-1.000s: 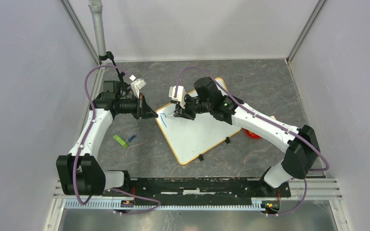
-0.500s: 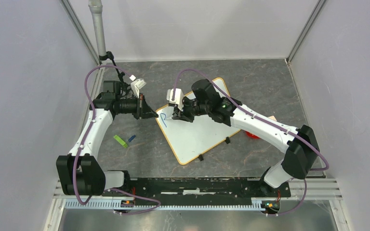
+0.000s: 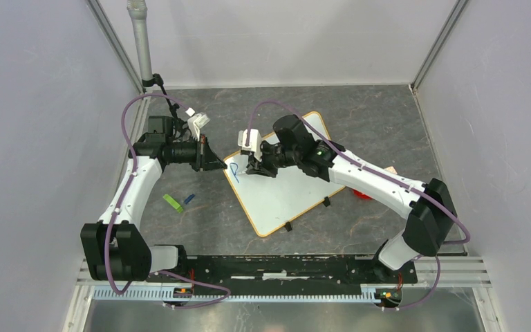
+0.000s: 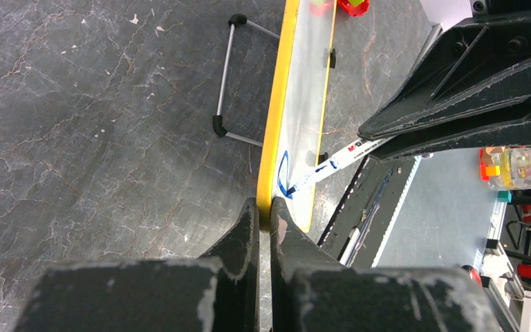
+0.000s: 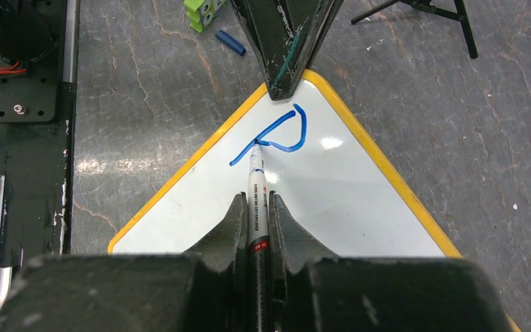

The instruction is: Write a sentence on the whiteboard

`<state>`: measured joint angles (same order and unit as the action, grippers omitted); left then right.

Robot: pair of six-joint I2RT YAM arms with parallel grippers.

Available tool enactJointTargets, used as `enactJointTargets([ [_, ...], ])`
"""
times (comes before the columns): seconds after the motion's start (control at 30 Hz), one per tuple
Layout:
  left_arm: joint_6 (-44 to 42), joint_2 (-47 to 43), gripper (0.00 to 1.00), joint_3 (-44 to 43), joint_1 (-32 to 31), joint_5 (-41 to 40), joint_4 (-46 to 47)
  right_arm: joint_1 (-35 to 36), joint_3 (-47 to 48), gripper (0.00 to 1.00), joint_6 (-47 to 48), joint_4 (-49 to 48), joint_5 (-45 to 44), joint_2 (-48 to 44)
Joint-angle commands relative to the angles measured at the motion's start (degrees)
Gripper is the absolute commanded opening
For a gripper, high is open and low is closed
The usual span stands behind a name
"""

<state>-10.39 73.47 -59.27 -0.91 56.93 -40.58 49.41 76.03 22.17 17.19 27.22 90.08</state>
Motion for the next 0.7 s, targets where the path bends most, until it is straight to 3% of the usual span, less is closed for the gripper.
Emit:
enactJointTargets([
  [0.0, -0.61, -1.21, 0.02, 0.29, -0.24, 0.16, 1.29, 0.26, 0.24, 0.0, 0.24, -0.86, -0.19, 0.95],
  [0.67, -0.32, -1.03, 0.02, 0.12, -0.24, -0.06, 1.29, -2.63, -3.66, 0.0, 0.67, -0.68, -3.33, -3.0],
])
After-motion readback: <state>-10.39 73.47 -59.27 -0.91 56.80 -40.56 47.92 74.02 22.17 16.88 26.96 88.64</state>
